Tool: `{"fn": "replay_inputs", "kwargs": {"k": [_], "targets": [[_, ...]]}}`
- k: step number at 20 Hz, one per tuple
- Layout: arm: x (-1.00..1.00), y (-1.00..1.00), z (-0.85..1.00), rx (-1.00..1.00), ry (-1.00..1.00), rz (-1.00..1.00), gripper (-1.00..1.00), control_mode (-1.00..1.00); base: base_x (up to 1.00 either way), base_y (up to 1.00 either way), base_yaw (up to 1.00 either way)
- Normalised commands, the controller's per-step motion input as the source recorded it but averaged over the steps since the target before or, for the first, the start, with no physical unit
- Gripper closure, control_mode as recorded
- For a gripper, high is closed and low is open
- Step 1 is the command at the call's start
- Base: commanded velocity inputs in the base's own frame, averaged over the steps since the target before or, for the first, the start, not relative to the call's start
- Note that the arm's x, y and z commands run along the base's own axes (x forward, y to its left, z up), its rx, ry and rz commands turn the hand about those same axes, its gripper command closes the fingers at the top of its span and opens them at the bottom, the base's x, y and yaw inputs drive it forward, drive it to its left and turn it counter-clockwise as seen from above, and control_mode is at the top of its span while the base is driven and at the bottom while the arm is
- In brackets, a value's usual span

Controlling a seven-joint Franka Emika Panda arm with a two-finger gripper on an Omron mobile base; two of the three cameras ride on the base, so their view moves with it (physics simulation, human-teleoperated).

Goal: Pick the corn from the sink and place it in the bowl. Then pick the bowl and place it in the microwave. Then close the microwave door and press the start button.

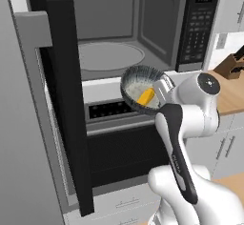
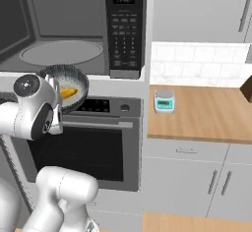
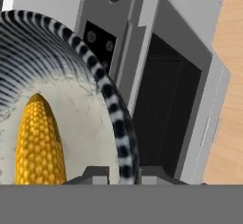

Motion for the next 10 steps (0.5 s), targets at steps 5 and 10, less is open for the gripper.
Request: {"fn": "replay_inputs", "kwargs": {"k": [5, 10], "targets": [[0.00, 0.00, 0.00, 0.00, 0.00, 0.00, 1.00, 1.00, 0.39, 0.26, -0.10], [0.00, 0.00, 0.00, 0.00, 0.00, 0.00, 1.00, 1.00, 0.25, 0.32, -0.08]]}}
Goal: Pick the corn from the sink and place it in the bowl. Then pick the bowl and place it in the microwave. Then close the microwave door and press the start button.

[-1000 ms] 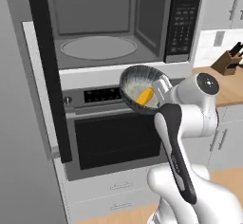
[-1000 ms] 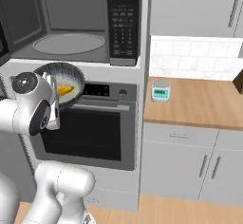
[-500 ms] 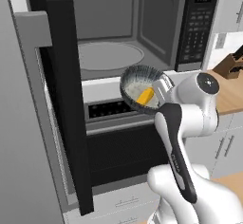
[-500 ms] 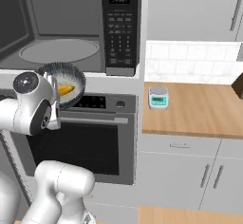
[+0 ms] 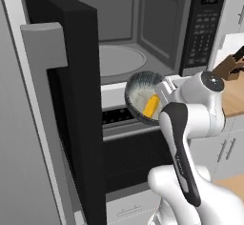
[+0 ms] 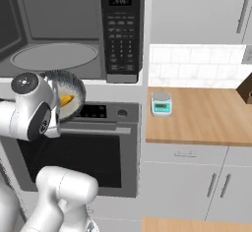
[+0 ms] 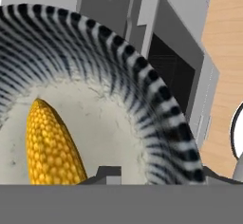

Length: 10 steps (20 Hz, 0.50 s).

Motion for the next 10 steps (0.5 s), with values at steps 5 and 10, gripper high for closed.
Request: {"fn": "replay_inputs", "kwargs": {"k": [5, 10], "targets": [[0.00, 0.00, 0.00, 0.00, 0.00, 0.00, 1.00, 1.00, 0.00, 0.07, 0.00], [-0.12, 0.04, 0.00, 0.00, -0.01, 0.00, 1.00, -1.00, 0.00, 0.02, 0.00]]}}
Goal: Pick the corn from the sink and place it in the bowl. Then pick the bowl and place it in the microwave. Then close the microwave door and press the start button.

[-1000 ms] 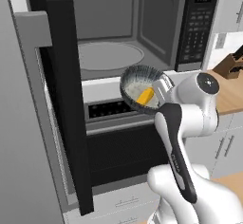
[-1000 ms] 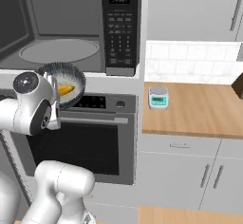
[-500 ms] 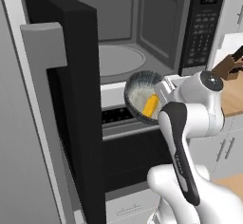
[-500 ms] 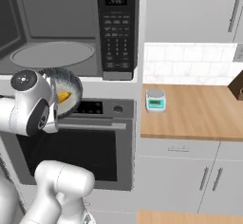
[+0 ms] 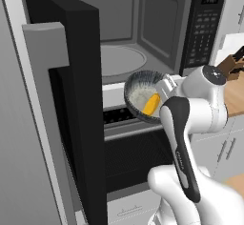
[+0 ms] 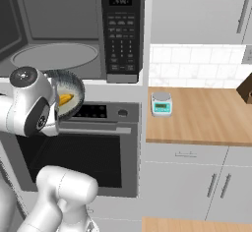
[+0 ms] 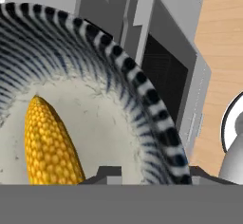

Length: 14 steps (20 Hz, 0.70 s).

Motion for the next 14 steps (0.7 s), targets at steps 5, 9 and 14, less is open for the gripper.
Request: {"fn": "replay_inputs", "kwargs": {"k": [5, 9, 14], "targets": [[-0.56, 0.10, 0.70, 0.00, -0.04, 0.00, 1.00, -1.00, 0.00, 0.00, 0.00], [0.21, 0.00, 0.82, 0.02, 0.00, 0.00, 1.00, -1.00, 0.00, 0.00, 0.00], [0.75, 0.21, 0.36, 0.01, 0.00, 0.06, 1.00, -1.00, 0.00, 0.00, 0.00]]}}
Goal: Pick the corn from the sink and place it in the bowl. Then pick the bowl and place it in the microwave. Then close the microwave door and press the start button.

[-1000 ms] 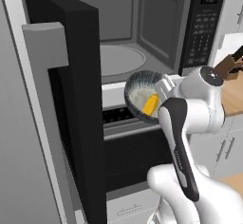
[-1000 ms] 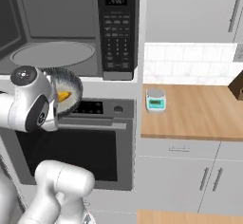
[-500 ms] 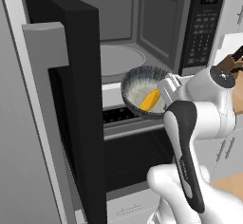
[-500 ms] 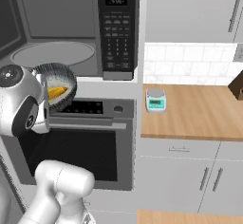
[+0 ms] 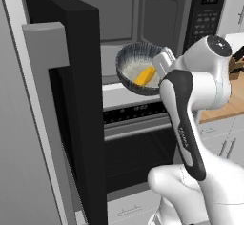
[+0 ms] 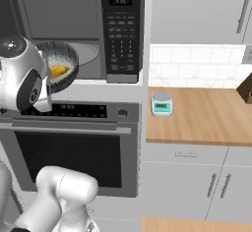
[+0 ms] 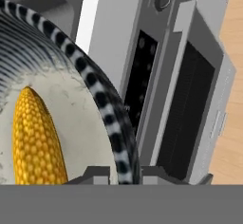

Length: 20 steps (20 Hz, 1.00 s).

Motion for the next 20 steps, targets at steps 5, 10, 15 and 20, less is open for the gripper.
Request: {"fn": "replay_inputs", "kwargs": {"k": [5, 10, 15, 20], "targets": [[0.72, 0.46, 0.23, 0.00, 0.00, 0.07, 1.00, -1.00, 0.00, 0.00, 0.00], [0.37, 0.47, 0.01, -0.01, -0.01, 0.05, 1.00, -1.00, 0.00, 0.00, 0.00], [0.40, 0.23, -0.01, -0.01, -0.03, 0.00, 1.00, -1.00, 0.00, 0.00, 0.00], [0.47, 0.02, 0.00, 0.00, 0.00, 0.00, 1.00, -1.00, 0.00, 0.00, 0.00]]}}
